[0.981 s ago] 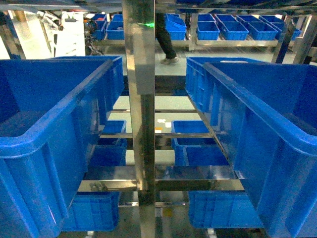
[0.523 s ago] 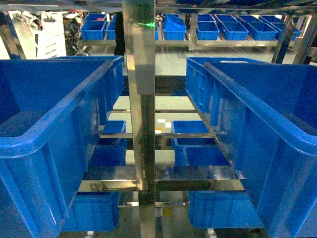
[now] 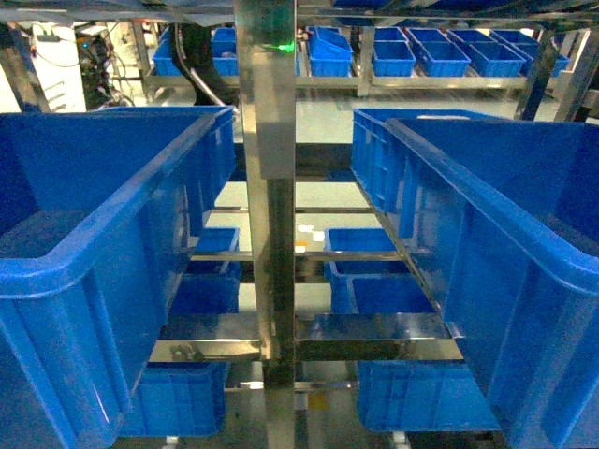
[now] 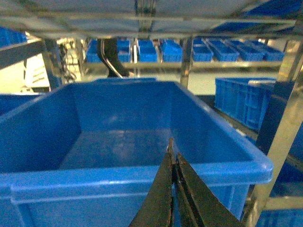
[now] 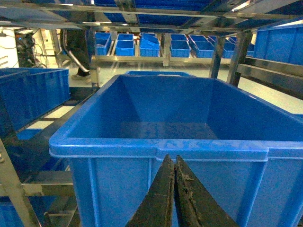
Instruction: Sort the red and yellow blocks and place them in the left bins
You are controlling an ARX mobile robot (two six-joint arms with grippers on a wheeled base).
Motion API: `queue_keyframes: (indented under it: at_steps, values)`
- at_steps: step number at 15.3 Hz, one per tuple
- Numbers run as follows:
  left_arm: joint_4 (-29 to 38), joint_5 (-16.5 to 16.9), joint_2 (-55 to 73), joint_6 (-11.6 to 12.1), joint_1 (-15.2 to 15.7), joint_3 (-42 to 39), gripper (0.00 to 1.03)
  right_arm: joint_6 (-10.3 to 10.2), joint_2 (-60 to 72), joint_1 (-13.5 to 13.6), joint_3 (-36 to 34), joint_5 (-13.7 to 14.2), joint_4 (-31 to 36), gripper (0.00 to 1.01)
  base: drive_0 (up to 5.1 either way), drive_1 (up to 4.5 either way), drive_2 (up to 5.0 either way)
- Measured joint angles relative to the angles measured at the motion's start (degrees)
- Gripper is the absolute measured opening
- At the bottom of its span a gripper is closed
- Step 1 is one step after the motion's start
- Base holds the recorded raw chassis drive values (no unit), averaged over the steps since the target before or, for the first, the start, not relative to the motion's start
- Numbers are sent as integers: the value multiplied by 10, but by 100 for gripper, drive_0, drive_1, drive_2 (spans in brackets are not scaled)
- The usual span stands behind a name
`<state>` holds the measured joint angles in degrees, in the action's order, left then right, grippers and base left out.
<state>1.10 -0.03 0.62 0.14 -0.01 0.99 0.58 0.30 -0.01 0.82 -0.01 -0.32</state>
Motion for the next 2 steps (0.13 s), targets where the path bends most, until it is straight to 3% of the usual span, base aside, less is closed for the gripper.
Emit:
queue_keyframes:
  at_steps: [2]
  values:
    - [-14,-1,0,-1,0,-1,2,0,0,0,0,0,1,2,0,0,0]
